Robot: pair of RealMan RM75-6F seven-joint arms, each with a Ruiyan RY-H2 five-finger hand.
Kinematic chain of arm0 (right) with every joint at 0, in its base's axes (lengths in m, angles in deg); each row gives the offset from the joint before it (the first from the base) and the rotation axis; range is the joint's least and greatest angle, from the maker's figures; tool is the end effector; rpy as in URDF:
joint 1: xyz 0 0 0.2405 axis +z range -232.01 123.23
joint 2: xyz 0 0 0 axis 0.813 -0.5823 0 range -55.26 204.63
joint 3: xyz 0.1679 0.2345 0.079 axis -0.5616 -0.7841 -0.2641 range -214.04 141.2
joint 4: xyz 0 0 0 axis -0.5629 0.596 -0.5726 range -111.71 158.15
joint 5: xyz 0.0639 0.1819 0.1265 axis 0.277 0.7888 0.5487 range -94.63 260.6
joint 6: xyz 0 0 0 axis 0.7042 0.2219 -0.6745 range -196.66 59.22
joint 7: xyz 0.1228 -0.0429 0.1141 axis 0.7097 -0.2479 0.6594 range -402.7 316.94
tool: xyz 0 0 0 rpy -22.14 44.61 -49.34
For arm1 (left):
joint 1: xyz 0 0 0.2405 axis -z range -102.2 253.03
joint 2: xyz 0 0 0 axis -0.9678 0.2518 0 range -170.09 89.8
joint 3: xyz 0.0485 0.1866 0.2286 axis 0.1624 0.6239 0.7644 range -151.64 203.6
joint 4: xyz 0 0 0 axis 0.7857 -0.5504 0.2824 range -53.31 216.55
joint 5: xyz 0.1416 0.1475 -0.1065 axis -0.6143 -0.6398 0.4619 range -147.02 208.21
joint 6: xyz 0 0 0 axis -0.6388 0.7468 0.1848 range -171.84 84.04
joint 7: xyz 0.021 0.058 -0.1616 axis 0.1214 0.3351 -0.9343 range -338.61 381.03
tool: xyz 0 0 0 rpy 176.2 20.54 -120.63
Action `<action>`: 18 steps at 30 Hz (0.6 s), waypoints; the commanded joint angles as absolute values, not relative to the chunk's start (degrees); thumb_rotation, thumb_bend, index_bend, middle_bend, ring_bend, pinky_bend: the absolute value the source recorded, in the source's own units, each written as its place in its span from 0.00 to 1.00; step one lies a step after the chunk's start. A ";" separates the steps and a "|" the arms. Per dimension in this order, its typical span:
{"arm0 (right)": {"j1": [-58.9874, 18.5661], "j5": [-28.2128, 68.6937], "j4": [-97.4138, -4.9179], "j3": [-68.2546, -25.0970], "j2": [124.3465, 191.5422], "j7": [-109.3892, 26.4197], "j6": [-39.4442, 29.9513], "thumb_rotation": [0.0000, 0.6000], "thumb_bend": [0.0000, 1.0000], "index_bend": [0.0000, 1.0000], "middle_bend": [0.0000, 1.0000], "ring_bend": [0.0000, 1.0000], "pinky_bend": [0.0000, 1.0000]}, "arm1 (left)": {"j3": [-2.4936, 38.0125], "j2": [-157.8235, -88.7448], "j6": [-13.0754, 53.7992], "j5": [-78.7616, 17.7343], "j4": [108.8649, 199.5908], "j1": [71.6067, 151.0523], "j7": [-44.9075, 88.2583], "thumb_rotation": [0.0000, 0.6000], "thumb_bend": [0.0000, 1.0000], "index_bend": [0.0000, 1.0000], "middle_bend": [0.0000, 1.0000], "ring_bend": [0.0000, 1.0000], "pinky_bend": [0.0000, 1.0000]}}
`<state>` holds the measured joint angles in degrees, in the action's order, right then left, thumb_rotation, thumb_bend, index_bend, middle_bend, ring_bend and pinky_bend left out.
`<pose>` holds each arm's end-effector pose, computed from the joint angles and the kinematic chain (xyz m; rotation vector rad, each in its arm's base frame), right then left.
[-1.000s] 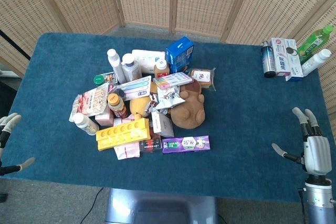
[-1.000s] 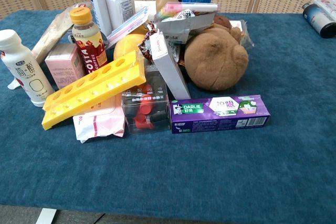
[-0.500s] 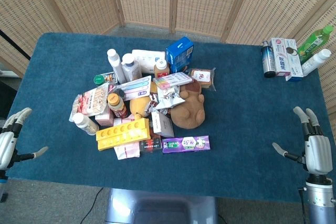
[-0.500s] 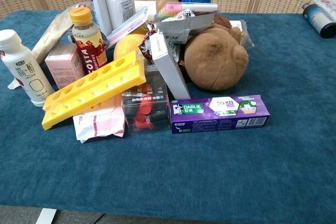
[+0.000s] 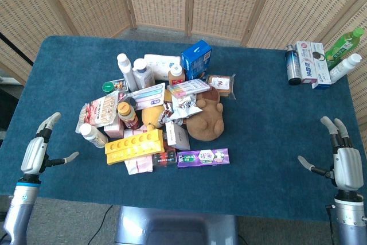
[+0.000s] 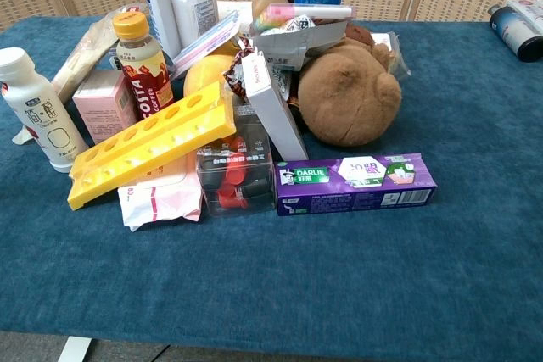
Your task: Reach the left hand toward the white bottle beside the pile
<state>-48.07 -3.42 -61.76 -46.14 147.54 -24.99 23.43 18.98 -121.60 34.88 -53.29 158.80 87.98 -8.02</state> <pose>-0.3457 -0.2471 0.1561 1.1445 -0.9478 1.3414 -0.3526 0.2818 0.0676 -1.2036 -1.3127 -1.3583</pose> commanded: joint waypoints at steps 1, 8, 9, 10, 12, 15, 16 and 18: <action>-48.09 -3.24 -61.75 -46.23 147.44 -24.77 23.34 1.00 0.00 0.00 0.17 0.03 0.21 | 18.34 -124.21 34.43 -53.48 156.89 89.43 -8.69 1.00 0.00 0.00 0.00 0.00 0.00; -48.10 -2.91 -61.78 -46.43 147.24 -24.25 23.19 1.00 0.00 0.00 0.17 0.03 0.21 | 17.64 -128.68 33.87 -53.89 154.03 91.68 -9.51 1.00 0.00 0.00 0.00 0.00 0.00; -48.10 -2.86 -61.79 -46.46 147.23 -24.19 23.15 1.00 0.00 0.00 0.17 0.03 0.21 | 17.64 -129.12 33.92 -54.01 153.79 91.89 -9.27 1.00 0.00 0.00 0.00 0.00 0.00; -48.09 -2.79 -61.80 -46.49 147.21 -24.13 23.10 1.00 0.00 0.00 0.17 0.03 0.21 | 17.57 -129.61 34.11 -54.09 153.53 92.05 -8.91 1.00 0.00 0.00 0.00 0.00 0.00; -48.10 -2.70 -61.80 -46.54 147.15 -23.99 23.05 1.00 0.00 0.00 0.17 0.03 0.21 | 17.25 -130.92 34.98 -54.17 152.77 92.29 -8.22 1.00 0.00 0.00 0.00 0.00 0.00; -48.11 -2.66 -61.87 -46.59 147.05 -23.74 23.03 1.00 0.00 0.00 0.17 0.03 0.21 | 16.86 -132.50 36.02 -54.13 151.35 92.53 -7.22 1.00 0.00 0.04 0.03 0.00 0.00; -48.13 -2.65 -61.90 -46.61 147.02 -23.65 23.03 1.00 0.00 0.00 0.17 0.03 0.21 | 16.50 -133.33 37.00 -54.15 150.45 92.55 -6.55 1.00 0.00 0.09 0.07 0.00 0.00; -48.13 -2.65 -61.94 -46.63 146.97 -23.54 23.03 1.00 0.00 0.00 0.17 0.03 0.21 | 16.09 -134.69 38.48 -54.26 148.82 92.55 -5.31 1.00 0.00 0.31 0.27 0.04 0.01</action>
<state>-48.13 -2.65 -61.94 -46.63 146.97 -23.53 23.03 16.57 -133.56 37.30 -54.17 150.04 92.47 -6.34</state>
